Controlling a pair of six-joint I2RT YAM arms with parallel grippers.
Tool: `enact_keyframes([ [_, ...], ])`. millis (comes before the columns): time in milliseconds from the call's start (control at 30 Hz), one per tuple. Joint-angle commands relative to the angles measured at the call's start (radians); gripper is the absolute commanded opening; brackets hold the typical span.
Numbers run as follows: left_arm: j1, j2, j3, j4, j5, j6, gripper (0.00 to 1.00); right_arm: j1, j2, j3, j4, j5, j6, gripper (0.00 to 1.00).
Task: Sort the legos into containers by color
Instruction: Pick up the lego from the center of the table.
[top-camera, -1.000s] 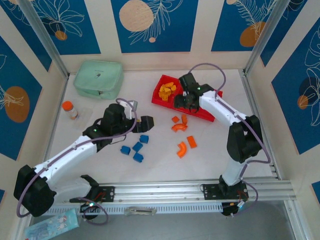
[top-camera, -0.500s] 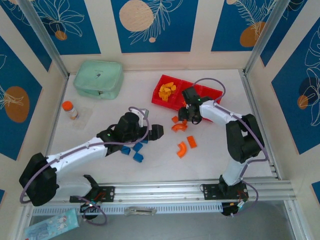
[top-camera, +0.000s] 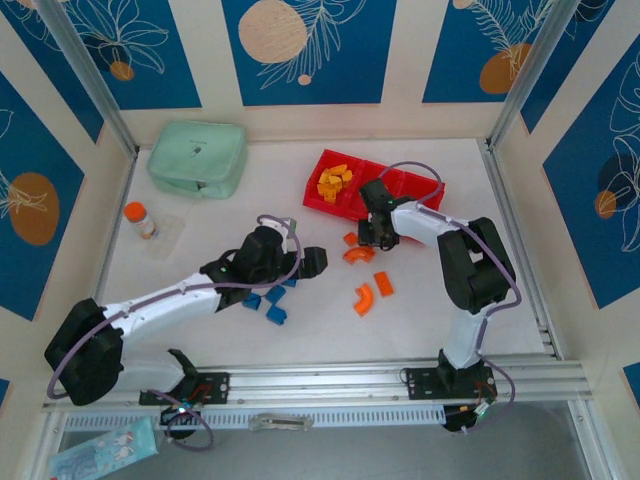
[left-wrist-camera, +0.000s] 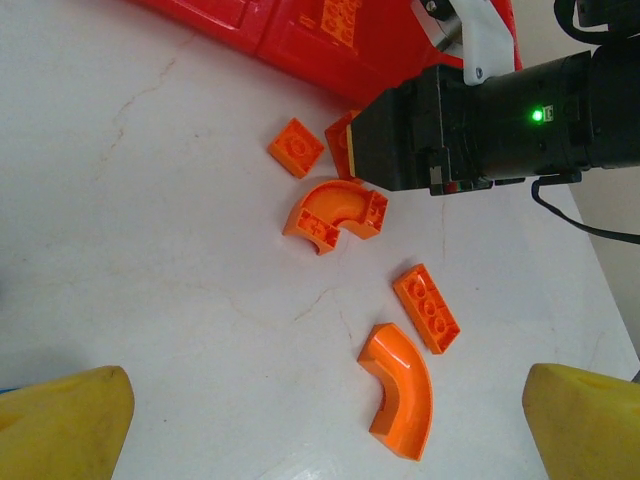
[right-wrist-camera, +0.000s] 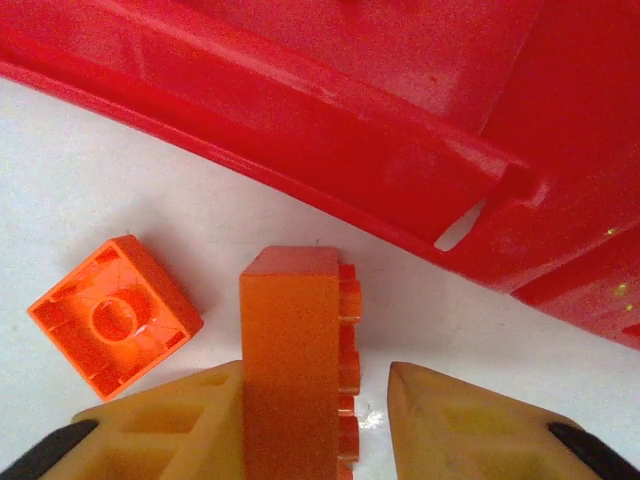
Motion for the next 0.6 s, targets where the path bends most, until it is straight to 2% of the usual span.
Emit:
enact_keyframes([
  [0,-0.009,0.007,0.004,0.015,-0.017,-0.009,0.99,0.004,0.001,0.032,0.006,0.01,-0.004,0.33],
  [200,-0.009,0.01,0.034,-0.005,-0.005,0.018,0.99,0.011,-0.051,0.005,0.028,0.004,-0.012,0.17],
  [567,0.003,0.026,0.101,-0.029,0.01,0.058,0.99,0.009,-0.133,0.143,-0.071,-0.02,-0.013,0.15],
])
